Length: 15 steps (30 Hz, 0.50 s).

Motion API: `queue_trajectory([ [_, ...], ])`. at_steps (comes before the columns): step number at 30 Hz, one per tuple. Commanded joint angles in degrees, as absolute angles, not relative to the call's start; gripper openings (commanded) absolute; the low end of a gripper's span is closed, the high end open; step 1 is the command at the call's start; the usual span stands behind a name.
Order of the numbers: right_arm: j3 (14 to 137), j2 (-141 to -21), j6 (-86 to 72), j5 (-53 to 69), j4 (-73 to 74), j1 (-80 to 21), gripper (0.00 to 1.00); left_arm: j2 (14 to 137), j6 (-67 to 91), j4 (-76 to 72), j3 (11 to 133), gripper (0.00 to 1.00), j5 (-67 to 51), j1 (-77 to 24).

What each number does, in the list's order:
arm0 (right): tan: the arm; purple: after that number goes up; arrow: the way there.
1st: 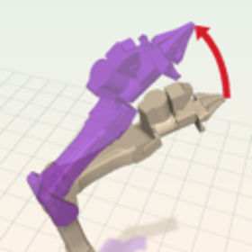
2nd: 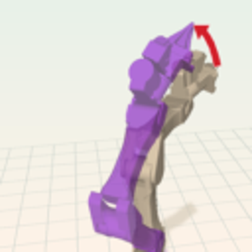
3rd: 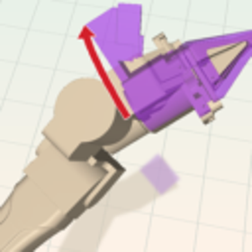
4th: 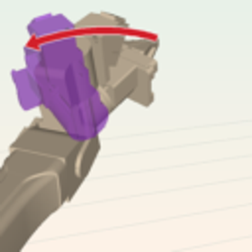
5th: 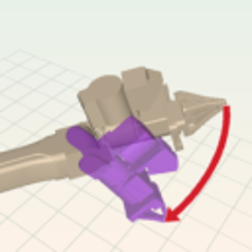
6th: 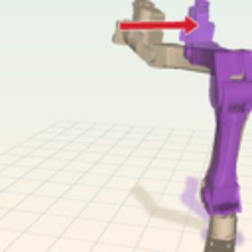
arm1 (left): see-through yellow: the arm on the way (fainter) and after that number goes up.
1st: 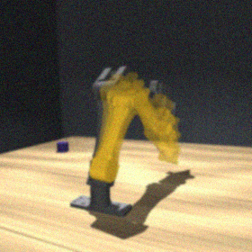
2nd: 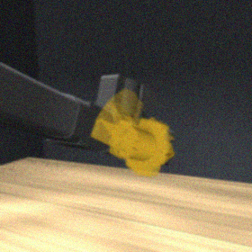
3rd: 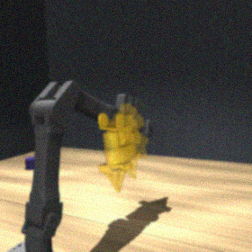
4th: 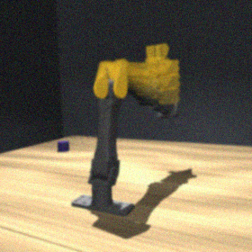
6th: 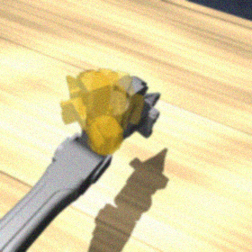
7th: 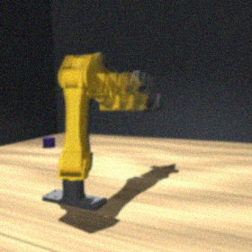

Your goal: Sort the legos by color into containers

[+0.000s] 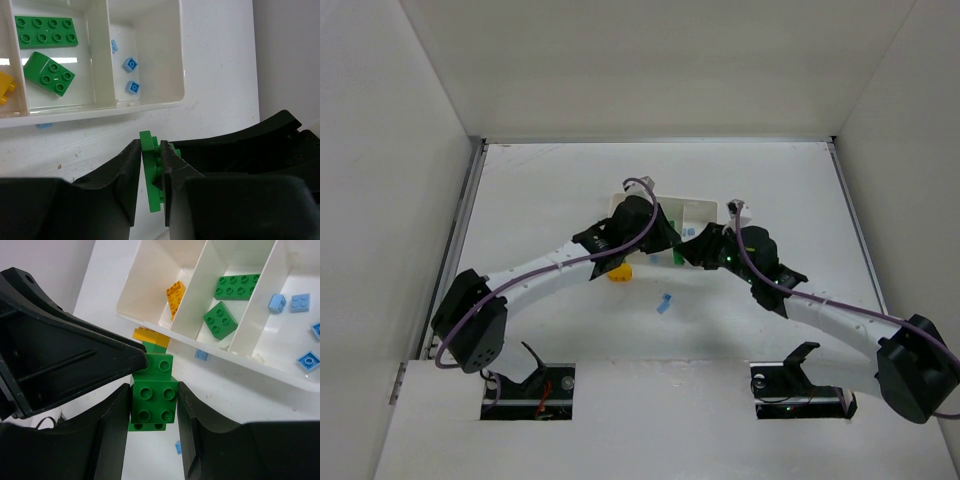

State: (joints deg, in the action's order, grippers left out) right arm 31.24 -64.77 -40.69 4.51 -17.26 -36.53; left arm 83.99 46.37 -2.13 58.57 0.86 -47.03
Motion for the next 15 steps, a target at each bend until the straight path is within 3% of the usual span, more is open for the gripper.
queue_trajectory([
  [1,33.2,-63.0,-39.8,4.0,-19.1,-37.1,0.25,84.2,46.8,-3.0,61.5,0.16,0.7,-47.7],
  [6,32.9,-61.9,-40.2,4.3,-19.4,-37.1,0.25,84.3,46.6,-3.3,60.6,0.09,0.7,-47.9],
  [15,32.1,-59.6,-40.6,7.0,-19.2,-35.7,0.26,83.3,46.3,-3.9,57.2,0.06,2.1,-46.1],
])
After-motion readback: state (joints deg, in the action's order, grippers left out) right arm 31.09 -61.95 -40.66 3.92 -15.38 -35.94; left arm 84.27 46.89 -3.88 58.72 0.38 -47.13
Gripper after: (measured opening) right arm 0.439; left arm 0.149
